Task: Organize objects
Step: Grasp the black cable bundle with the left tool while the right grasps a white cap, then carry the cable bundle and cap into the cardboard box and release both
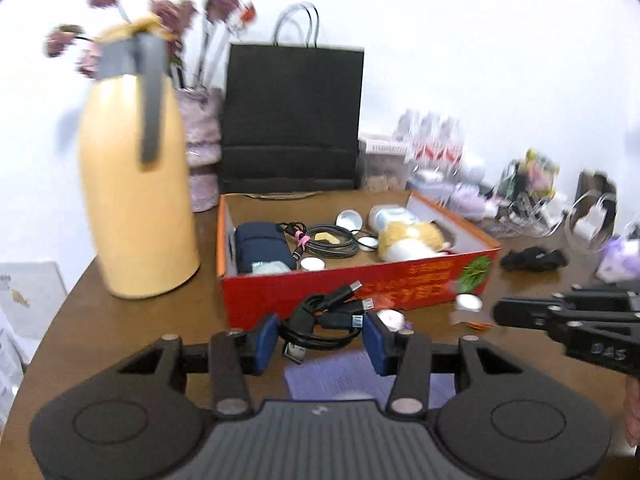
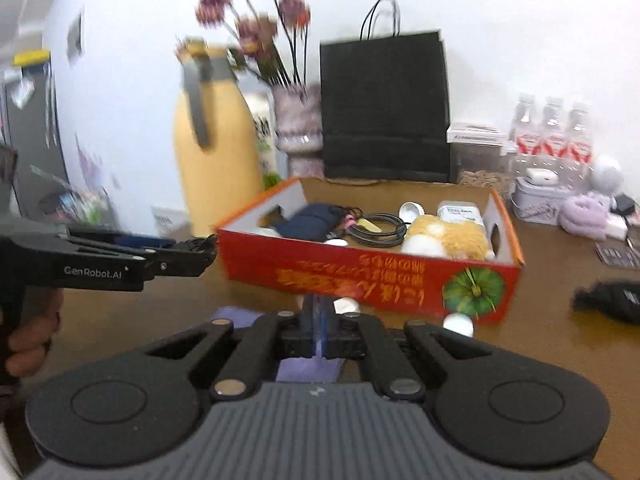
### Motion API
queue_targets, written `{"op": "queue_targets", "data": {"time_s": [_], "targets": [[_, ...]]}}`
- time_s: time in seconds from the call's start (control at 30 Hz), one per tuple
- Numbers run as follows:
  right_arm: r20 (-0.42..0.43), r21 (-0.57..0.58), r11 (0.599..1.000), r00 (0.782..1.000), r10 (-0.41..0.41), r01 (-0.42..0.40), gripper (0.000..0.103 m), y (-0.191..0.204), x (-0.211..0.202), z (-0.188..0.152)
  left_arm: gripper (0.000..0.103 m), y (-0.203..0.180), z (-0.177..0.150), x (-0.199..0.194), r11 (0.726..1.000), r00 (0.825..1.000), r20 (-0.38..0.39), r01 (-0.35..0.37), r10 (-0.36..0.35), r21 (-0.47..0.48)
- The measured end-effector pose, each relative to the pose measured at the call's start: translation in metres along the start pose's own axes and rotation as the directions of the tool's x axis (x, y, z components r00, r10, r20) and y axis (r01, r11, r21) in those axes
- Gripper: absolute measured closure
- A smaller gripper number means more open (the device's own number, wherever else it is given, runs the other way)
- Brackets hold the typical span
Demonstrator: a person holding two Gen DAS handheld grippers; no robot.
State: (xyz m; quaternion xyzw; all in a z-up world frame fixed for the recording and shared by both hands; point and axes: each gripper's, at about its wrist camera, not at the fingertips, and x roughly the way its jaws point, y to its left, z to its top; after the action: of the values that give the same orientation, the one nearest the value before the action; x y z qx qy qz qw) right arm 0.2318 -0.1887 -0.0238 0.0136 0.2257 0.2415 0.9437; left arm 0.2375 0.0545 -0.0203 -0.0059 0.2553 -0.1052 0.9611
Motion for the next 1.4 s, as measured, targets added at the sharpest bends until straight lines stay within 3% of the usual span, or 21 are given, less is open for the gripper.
{"op": "queue_targets", "data": {"time_s": [0.13, 0.2, 0.33, 0.47, 0.67, 0.8, 0.87, 1.03, 1.1, 1.17, 1.2, 1.3, 1.4], "targets": [[0.036, 0.086, 0.996, 0.999, 0.034, -0.037, 0.1, 0.013, -0.061, -0.021, 0.058, -0.005, -0.029, -0.042, 0.992, 0.997, -0.047, 0.06, -0.066, -0.112], [0.034, 0.107, 0.994, 0.999, 0.015, -0.018, 0.1, 0.014, -0.078, -0.031, 0.058, -0.007, -0.036, -0.049, 0.987, 0.993, -0.079, 0.073, -0.085, -0.144], [0.029, 0.121, 0.991, 0.998, -0.052, 0.049, 0.1, 0.011, -0.093, -0.036, 0.058, -0.019, -0.033, -0.06, 0.996, 0.998, -0.047, 0.038, -0.042, -0.079], [0.059, 0.11, 0.992, 0.996, -0.071, 0.064, 0.1, 0.011, -0.097, -0.032, 0.058, -0.024, -0.025, -0.068, 0.996, 0.998, -0.002, 0.063, -0.064, -0.069], [0.102, 0.044, 0.997, 0.992, -0.069, 0.065, 0.1, -0.001, -0.083, -0.002, 0.058, -0.015, 0.013, -0.041, 0.995, 0.996, 0.018, 0.086, -0.085, -0.059], [0.121, 0.036, 0.999, 0.992, -0.021, 0.016, 0.1, -0.031, -0.038, 0.046, 0.058, -0.011, 0.074, 0.021, 0.991, 0.991, 0.004, 0.134, -0.134, -0.017], [0.102, 0.034, 0.999, 0.995, -0.014, 0.011, 0.1, -0.048, -0.002, 0.074, 0.058, -0.01, 0.102, 0.061, 0.992, 0.992, -0.026, 0.121, -0.122, -0.018], [0.009, -0.024, 0.993, 0.993, -0.115, 0.115, 0.1, -0.077, 0.107, 0.128, 0.058, -0.013, 0.154, 0.174, 0.994, 0.984, -0.144, 0.095, -0.102, -0.056], [-0.02, -0.051, 0.983, 0.984, -0.177, 0.176, 0.1, -0.086, 0.15, 0.139, 0.058, -0.013, 0.162, 0.217, 0.995, 0.979, -0.185, 0.073, -0.086, -0.072], [-0.075, -0.03, 0.983, 0.98, -0.184, 0.182, 0.098, -0.1, 0.189, 0.142, 0.056, -0.008, 0.162, 0.257, 0.99, 0.971, -0.225, 0.06, -0.088, -0.126], [-0.101, -0.011, 0.984, 0.979, -0.178, 0.177, 0.097, -0.107, 0.205, 0.143, 0.049, -0.006, 0.16, 0.273, 0.987, 0.968, -0.236, 0.048, -0.084, -0.155], [-0.107, -0.013, 0.969, 0.963, -0.248, 0.248, 0.097, -0.119, 0.231, 0.139, 0.037, -0.001, 0.155, 0.291, 0.986, 0.968, -0.243, 0.028, -0.068, -0.166], [-0.096, 0.075, 0.979, 0.978, -0.184, 0.191, 0.093, -0.129, 0.223, 0.136, 0.027, 0.004, 0.153, 0.28, 0.986, 0.972, -0.22, 0.042, -0.077, -0.16]]}}
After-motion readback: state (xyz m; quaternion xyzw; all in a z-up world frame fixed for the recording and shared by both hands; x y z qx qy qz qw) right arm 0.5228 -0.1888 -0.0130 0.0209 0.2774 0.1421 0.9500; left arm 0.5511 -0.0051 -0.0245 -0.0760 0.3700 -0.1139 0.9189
